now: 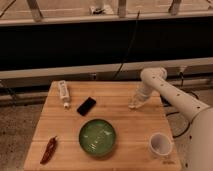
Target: Place the white sponge in the ceramic bowl
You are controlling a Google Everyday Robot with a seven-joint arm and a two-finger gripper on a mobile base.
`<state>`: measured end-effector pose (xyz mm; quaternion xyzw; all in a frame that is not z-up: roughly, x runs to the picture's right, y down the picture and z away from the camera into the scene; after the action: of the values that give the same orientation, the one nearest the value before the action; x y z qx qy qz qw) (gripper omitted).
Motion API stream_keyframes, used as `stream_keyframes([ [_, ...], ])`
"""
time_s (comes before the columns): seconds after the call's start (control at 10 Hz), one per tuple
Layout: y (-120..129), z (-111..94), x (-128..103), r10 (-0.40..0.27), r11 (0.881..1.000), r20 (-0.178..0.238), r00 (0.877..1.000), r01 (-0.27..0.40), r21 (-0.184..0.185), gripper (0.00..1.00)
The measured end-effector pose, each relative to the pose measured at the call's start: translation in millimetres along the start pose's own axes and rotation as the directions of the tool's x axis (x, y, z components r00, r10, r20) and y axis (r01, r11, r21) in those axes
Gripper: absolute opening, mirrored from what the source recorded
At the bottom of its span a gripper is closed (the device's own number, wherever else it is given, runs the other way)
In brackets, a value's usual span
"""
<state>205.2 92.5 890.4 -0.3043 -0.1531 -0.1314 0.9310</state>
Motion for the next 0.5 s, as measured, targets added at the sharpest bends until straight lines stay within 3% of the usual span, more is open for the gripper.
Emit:
stream_keyframes([
  [0.3, -2.2, -23.7, -11.9, -0.057, 0.998, 0.034, 0.998, 0.057, -0.004, 0.0],
  [0.5, -3.6, -53.7, -22.6, -0.096, 0.995, 0.058, 0.994, 0.096, 0.002, 0.0],
])
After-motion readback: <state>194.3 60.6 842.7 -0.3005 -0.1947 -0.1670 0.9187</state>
